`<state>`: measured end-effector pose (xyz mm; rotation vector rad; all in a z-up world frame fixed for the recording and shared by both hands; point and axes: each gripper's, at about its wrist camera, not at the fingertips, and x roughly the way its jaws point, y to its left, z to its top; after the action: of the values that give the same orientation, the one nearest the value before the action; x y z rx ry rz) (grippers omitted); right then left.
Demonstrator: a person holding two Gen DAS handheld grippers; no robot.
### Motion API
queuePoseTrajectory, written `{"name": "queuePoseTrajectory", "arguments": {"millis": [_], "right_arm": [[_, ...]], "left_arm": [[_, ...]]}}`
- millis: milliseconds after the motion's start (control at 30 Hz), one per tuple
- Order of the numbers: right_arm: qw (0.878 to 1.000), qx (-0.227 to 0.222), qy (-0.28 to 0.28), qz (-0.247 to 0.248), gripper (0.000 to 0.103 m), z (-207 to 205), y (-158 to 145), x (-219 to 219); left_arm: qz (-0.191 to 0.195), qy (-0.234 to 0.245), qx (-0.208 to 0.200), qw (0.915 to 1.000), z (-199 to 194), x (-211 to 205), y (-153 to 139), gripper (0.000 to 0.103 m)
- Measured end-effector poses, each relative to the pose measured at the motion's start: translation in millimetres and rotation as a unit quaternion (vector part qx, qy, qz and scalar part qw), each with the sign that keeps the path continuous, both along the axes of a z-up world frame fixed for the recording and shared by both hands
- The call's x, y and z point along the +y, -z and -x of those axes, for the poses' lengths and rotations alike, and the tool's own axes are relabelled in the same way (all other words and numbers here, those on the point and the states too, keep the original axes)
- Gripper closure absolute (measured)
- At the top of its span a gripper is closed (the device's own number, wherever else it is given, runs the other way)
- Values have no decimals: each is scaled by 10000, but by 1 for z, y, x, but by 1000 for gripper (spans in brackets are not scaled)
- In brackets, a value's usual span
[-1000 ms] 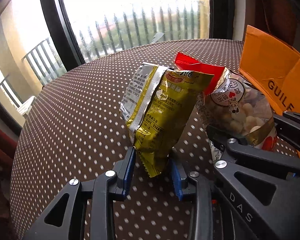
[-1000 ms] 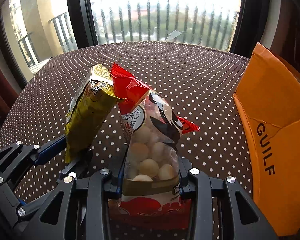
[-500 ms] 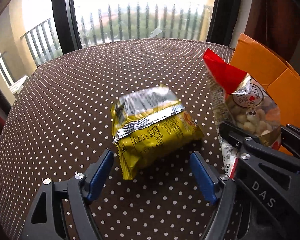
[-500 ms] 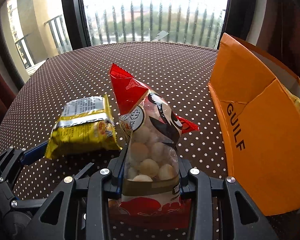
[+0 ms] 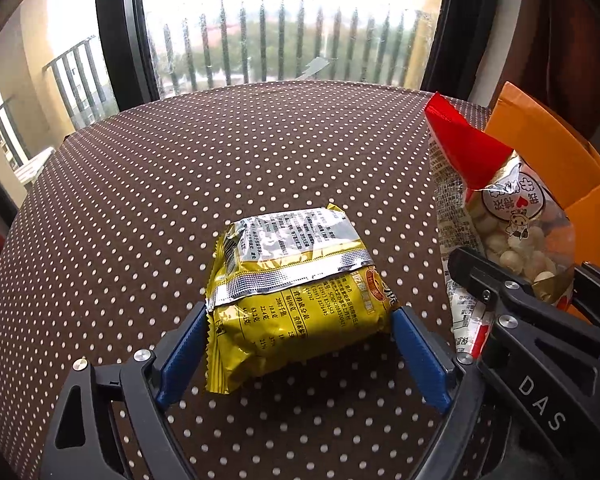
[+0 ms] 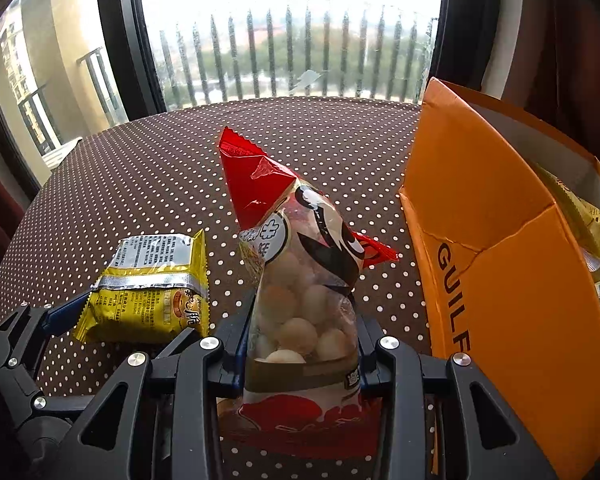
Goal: Organize snacks
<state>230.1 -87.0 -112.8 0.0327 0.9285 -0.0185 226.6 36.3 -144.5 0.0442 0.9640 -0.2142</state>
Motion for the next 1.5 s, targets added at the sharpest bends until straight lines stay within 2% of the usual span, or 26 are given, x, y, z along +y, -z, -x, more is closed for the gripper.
{"name": "queuePoseTrajectory", "arguments": {"millis": [267, 433, 633, 800, 1167, 1500], "right_arm": [[9999, 78, 37, -76, 62, -15, 3, -6], [9999, 106, 20, -116, 62, -20, 6, -6], [9999, 89, -13, -135, 62, -17, 6, -5], [9999, 98, -20, -108, 62, -10, 5, -7], [9998, 108, -114, -105, 62, 14, 2, -3], [9995, -206, -222, -29, 62, 40, -24, 1]], "left_arm": [[101, -67, -24, 9999, -26, -3, 4, 7], [124, -70, -98, 9999, -29, -5, 5, 17], [116, -31, -114, 9999, -28, -6, 4, 22], [-65, 28, -233, 9997, -5, -9, -1, 26], [-84, -66, -289, 9995, 30, -9, -5, 33], [-62, -148, -685, 9975, 72, -10, -33, 33]]}}
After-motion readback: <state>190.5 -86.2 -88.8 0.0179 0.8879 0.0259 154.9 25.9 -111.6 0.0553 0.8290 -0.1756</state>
